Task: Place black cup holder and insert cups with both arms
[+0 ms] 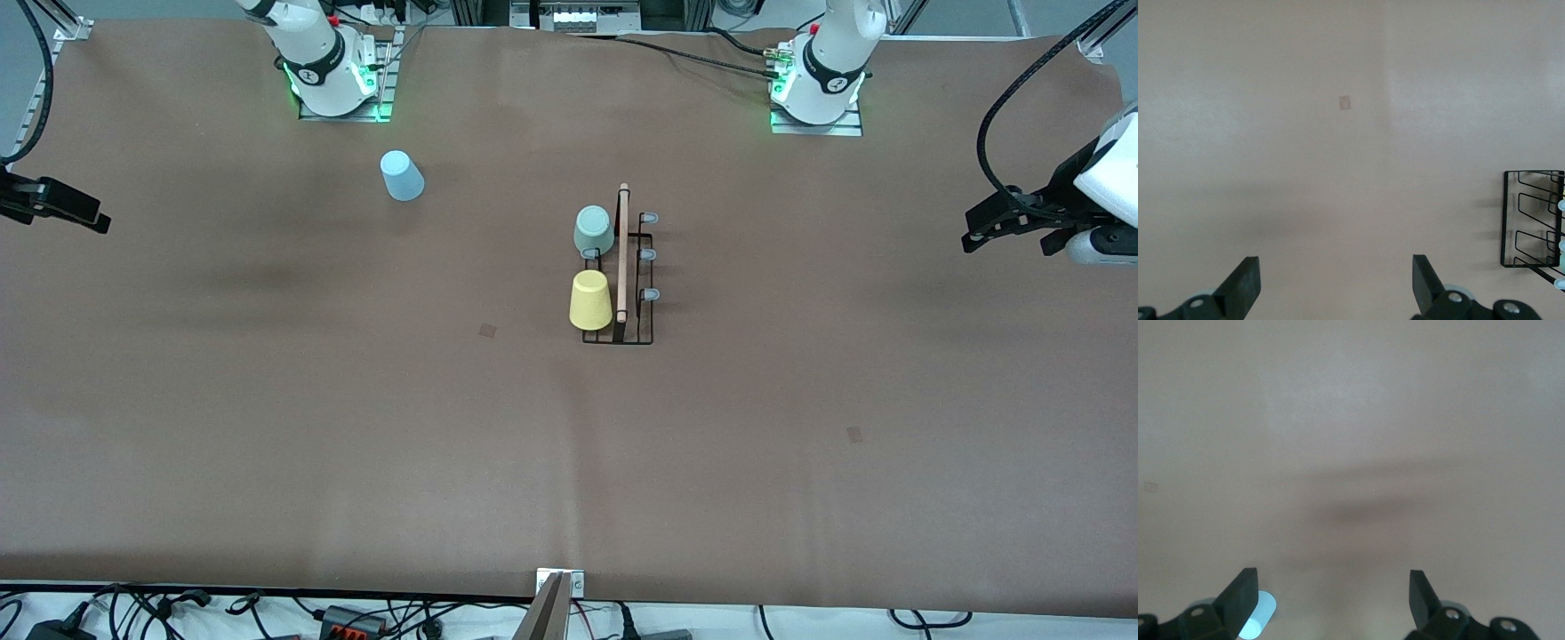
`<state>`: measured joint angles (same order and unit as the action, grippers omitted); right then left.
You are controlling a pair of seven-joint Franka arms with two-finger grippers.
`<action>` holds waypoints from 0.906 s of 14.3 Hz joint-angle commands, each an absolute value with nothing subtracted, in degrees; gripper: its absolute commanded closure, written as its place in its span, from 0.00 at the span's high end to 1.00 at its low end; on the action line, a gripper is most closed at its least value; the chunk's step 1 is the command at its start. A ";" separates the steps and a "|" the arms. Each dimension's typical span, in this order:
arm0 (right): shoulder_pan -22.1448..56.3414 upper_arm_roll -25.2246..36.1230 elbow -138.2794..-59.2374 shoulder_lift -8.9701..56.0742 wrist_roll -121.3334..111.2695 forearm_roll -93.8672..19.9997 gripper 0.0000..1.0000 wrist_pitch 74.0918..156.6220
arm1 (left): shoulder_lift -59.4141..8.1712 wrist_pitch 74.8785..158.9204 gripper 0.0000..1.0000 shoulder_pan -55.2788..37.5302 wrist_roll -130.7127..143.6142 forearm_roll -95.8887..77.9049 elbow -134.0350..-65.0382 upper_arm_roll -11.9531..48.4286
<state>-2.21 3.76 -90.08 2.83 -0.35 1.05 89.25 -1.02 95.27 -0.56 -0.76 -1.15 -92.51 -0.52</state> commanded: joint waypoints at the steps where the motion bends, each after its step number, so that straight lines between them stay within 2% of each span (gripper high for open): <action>1: -4.82 -0.07 -90.09 0.88 0.26 1.50 1.00 89.73 | -1.67 93.78 1.00 -0.44 -1.93 -2.37 -90.62 -0.53; 8: -5.27 0.35 -89.74 0.97 -0.62 1.41 1.00 90.26 | -1.67 93.78 1.00 -0.53 -1.67 -2.29 -90.62 -0.53; 13: -5.19 0.35 -86.75 1.85 -0.70 1.58 1.00 89.74 | -1.67 93.78 1.00 -0.53 -1.76 -2.29 -90.62 -0.53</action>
